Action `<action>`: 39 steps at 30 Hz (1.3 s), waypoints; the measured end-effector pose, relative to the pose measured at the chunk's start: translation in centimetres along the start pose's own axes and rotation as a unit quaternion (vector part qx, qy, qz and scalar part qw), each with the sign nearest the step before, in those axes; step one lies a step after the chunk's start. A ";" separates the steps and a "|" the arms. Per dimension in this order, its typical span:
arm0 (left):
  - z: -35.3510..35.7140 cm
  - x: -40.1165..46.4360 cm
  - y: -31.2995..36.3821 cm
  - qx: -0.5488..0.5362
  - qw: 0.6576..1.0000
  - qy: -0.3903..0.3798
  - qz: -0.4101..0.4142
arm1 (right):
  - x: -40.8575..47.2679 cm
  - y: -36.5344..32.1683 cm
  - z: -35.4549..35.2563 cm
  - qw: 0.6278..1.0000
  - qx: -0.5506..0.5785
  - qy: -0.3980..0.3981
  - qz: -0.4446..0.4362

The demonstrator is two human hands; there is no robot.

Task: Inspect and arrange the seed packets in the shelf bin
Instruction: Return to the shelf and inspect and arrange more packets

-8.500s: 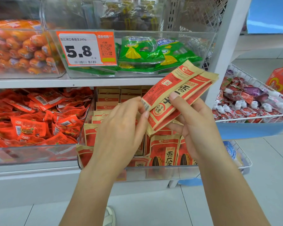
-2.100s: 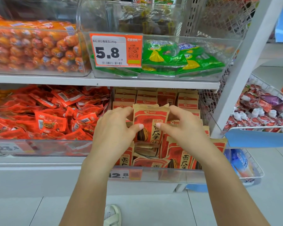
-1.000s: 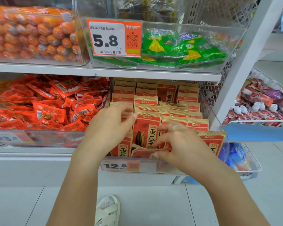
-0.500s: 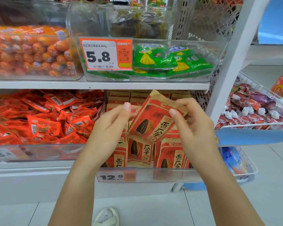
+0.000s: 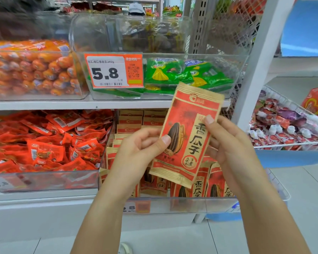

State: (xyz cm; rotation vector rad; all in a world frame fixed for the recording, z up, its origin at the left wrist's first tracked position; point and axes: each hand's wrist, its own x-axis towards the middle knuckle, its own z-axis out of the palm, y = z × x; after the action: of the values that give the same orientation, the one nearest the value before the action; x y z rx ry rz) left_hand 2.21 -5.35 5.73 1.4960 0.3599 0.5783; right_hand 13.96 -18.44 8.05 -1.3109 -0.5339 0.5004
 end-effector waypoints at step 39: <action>0.8 -0.5 0.3 0.087 0.996 0.005 -0.006 | -1.1 0.6 2.4 0.996 -0.069 -0.021 -0.051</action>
State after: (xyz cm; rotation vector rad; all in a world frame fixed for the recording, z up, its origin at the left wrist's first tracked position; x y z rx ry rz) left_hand 2.21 -6.26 5.98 1.6582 0.4355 0.5560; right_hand 11.55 -17.16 7.75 -1.3997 -0.6772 0.4138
